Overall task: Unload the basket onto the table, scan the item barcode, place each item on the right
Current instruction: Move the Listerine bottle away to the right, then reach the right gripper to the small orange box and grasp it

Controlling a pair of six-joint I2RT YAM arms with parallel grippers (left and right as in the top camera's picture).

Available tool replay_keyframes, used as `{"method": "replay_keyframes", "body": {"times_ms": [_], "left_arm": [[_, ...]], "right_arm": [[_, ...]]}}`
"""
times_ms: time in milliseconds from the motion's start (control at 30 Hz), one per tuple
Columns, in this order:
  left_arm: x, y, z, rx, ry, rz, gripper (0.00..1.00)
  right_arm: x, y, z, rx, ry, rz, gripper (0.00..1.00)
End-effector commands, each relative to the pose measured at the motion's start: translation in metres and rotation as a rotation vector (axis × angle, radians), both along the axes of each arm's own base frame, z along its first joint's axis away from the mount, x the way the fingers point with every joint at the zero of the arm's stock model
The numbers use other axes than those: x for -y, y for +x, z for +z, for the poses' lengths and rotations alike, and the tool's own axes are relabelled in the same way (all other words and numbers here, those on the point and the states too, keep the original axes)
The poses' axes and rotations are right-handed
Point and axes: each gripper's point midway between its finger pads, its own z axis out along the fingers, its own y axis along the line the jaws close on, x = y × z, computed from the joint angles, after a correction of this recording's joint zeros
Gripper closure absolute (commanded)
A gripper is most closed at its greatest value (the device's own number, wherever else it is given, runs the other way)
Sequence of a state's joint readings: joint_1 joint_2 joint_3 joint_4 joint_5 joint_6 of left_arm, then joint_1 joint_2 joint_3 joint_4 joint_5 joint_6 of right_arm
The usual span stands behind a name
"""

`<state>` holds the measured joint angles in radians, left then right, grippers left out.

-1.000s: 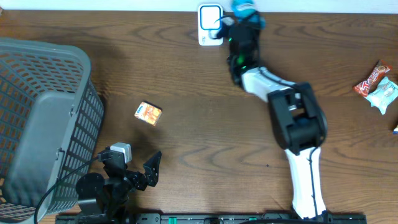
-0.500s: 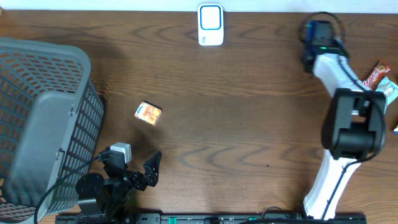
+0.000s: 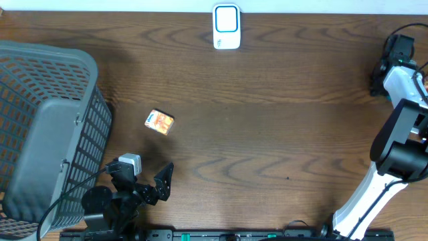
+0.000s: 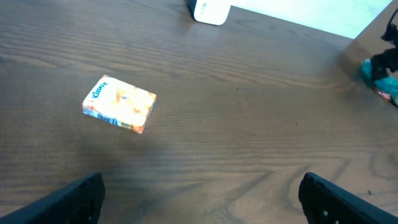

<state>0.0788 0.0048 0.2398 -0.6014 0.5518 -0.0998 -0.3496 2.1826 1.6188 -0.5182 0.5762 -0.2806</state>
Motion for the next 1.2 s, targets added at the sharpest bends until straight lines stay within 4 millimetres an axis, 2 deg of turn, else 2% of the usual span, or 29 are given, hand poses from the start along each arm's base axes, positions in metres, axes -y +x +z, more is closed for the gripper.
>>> {"method": "replay_keyframes", "body": {"times_ms": [0,33,167,267,300,333,367,400,500,533,633,700,800,833,900,967,1067,1167], "left_arm": [[0.000,0.000,0.004,0.015,0.008,-0.008,0.01],[0.000,0.000,0.004,0.015,0.008,-0.008,0.01],[0.000,0.000,0.004,0.015,0.008,-0.008,0.01],[0.000,0.000,0.004,0.015,0.008,-0.008,0.01],[0.000,0.000,0.004,0.016,0.008,-0.008,0.01],[0.000,0.000,0.004,0.015,0.008,-0.008,0.01],[0.000,0.000,0.004,0.015,0.008,-0.008,0.01],[0.000,0.000,0.004,0.015,0.008,-0.008,0.01],[0.000,0.000,0.004,0.015,0.008,-0.008,0.01],[0.000,0.000,0.004,0.015,0.008,-0.008,0.01],[0.000,0.000,0.004,0.015,0.008,-0.008,0.01],[0.000,0.000,0.004,0.015,0.008,-0.008,0.01],[0.000,0.000,0.004,0.015,0.008,-0.008,0.01],[0.000,0.000,0.004,0.015,0.008,-0.008,0.01],[0.000,0.000,0.004,0.015,0.008,-0.008,0.01],[0.000,0.000,0.004,0.015,0.008,-0.008,0.01],[0.000,0.000,0.004,0.016,0.008,-0.008,0.01],[0.000,0.000,0.004,0.015,0.008,-0.008,0.01]], "right_arm": [[-0.078,0.045,0.032,0.219,0.295,0.201,0.01],[-0.094,0.050,0.038,0.242,0.350,0.246,0.01],[-0.196,0.066,0.085,0.392,0.700,0.437,0.01],[-0.282,0.057,0.118,0.432,1.029,0.522,0.01],[-0.317,0.051,0.128,0.420,1.150,0.554,0.01],[-0.340,0.047,0.132,0.403,1.222,0.568,0.01],[-0.367,0.040,0.135,0.369,1.302,0.574,0.01],[-0.386,0.034,0.134,0.339,1.341,0.582,0.01],[-0.451,0.009,0.126,0.213,1.386,0.666,0.01],[-0.467,0.002,0.123,0.182,1.393,0.687,0.01],[-0.540,-0.036,0.107,0.037,1.417,0.802,0.01],[-0.567,-0.050,0.099,-0.007,1.409,0.849,0.01],[-0.609,-0.072,0.074,-0.071,1.363,0.898,0.01],[-0.619,-0.077,0.068,-0.084,1.362,0.890,0.02],[-0.640,-0.086,0.055,-0.107,1.374,0.849,0.09],[-0.659,-0.092,0.042,-0.113,1.389,0.788,0.09],[-0.679,-0.095,0.021,-0.108,1.393,0.657,0.12],[-0.687,-0.097,0.002,-0.109,1.395,0.501,0.22]]}}
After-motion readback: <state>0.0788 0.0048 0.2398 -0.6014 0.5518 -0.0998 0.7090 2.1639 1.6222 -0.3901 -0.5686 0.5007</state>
